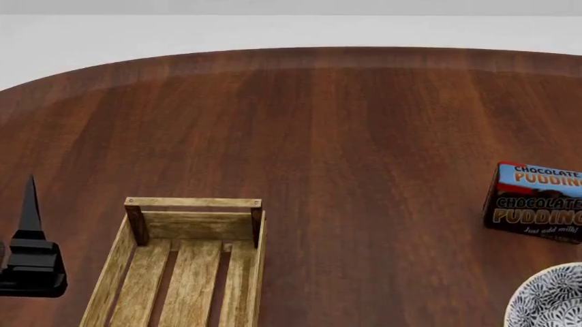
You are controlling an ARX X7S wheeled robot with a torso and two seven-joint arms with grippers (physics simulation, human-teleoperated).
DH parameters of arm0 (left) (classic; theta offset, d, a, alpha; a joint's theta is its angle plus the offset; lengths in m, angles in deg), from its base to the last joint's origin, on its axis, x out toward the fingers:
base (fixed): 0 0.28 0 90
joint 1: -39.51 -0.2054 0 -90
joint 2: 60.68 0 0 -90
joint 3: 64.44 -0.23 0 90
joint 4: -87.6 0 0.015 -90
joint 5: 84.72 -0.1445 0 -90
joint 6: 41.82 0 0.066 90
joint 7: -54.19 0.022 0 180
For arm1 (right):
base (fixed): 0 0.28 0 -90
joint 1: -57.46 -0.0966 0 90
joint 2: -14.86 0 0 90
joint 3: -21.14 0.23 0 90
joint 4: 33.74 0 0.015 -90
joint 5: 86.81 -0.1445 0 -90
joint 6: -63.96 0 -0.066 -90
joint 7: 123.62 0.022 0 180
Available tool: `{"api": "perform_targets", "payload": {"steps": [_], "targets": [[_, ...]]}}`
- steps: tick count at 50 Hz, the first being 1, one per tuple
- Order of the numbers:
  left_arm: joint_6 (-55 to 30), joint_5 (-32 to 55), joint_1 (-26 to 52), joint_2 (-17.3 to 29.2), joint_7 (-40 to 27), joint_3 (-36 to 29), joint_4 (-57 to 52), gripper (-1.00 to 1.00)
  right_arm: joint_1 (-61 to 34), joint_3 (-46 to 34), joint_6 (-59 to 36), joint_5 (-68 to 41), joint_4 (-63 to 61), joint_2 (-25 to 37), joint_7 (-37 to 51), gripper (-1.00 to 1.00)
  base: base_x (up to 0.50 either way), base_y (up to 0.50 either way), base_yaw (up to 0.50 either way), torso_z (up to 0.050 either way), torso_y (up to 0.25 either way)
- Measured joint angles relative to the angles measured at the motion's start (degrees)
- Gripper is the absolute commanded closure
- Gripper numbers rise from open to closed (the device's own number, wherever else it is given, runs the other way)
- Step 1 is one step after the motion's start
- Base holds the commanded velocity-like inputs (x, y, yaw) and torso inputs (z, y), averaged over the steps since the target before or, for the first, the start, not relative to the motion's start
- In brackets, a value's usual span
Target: Stack the left bowl on the right bowl and place them in the tray.
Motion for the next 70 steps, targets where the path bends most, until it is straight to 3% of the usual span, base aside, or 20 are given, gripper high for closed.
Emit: {"api": "perform_targets", "payload": {"steps": [70], "targets": [[2.6,0.5,0.0,0.6,-1.1,-1.6,2.9,-1.0,-3.8,-1.2,8.7,-0.8,13.4,0.4,3.4,1.0,0.0,0.0,0.0,0.0,0.0]]}}
